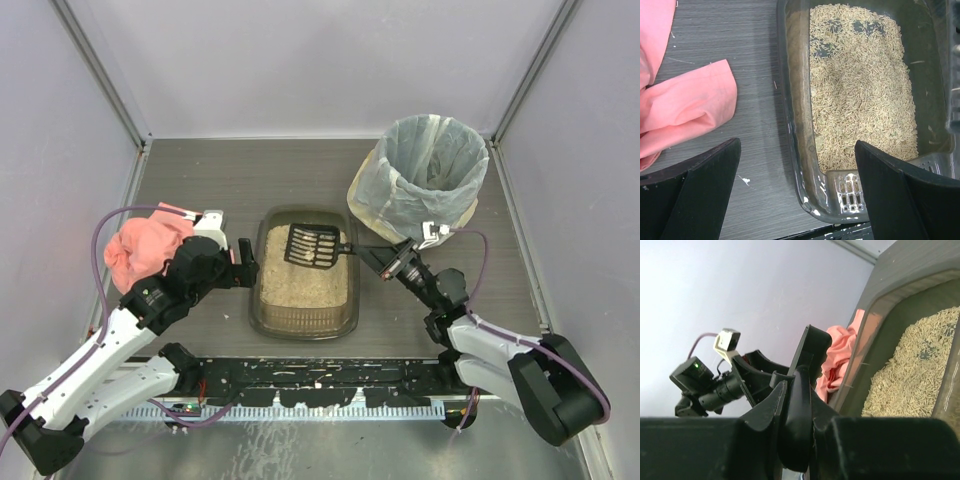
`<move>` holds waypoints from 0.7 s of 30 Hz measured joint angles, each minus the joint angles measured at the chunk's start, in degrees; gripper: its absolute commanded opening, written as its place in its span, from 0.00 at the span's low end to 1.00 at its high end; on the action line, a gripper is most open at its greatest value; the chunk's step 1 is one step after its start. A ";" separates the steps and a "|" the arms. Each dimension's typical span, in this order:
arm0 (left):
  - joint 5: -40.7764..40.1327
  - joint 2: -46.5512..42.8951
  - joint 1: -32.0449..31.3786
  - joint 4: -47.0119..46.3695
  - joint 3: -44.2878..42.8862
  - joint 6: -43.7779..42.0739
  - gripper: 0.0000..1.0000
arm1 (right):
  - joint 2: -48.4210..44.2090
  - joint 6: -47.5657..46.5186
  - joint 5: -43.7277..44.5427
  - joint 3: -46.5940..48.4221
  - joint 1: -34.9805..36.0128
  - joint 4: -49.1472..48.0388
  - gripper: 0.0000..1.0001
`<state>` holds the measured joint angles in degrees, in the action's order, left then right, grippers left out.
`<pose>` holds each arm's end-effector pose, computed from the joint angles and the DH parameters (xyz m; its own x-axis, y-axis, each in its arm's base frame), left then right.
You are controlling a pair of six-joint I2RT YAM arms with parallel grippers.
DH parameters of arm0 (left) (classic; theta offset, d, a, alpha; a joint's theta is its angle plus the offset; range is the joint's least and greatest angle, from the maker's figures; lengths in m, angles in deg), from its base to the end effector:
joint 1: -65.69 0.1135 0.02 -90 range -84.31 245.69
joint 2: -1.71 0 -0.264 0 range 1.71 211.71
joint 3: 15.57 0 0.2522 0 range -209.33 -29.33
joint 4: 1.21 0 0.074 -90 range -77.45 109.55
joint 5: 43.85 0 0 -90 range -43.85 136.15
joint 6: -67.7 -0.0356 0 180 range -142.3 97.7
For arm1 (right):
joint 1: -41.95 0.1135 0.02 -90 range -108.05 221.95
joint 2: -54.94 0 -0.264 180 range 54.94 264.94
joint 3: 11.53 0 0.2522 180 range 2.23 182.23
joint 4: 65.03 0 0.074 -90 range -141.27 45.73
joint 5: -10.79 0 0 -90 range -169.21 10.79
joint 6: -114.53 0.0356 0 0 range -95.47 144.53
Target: Clean the litter box
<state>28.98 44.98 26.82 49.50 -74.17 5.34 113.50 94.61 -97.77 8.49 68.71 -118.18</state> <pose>0.1304 -0.0916 0.2986 -0.5906 -0.0933 -0.8016 0.1560 0.9614 -0.2268 0.1590 0.0929 0.2088 -0.5831 0.7041 -0.4052 -0.4509 0.1344 0.8824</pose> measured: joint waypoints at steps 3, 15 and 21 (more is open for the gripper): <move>-0.07 -0.07 0.00 -0.04 0.02 0.00 0.98 | 1.36 -0.68 -1.27 0.39 0.13 -0.83 0.01; 0.00 0.04 0.00 -0.13 0.09 0.00 0.98 | 0.37 -1.49 -1.90 0.22 -0.48 0.98 0.01; 0.00 0.20 0.00 -0.22 0.11 0.00 0.98 | -1.27 -2.47 -1.97 0.76 -1.03 3.34 0.01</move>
<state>28.98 45.18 26.82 49.28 -74.06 5.34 112.24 92.14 -99.74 9.26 67.68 -114.84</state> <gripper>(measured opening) 0.984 0.213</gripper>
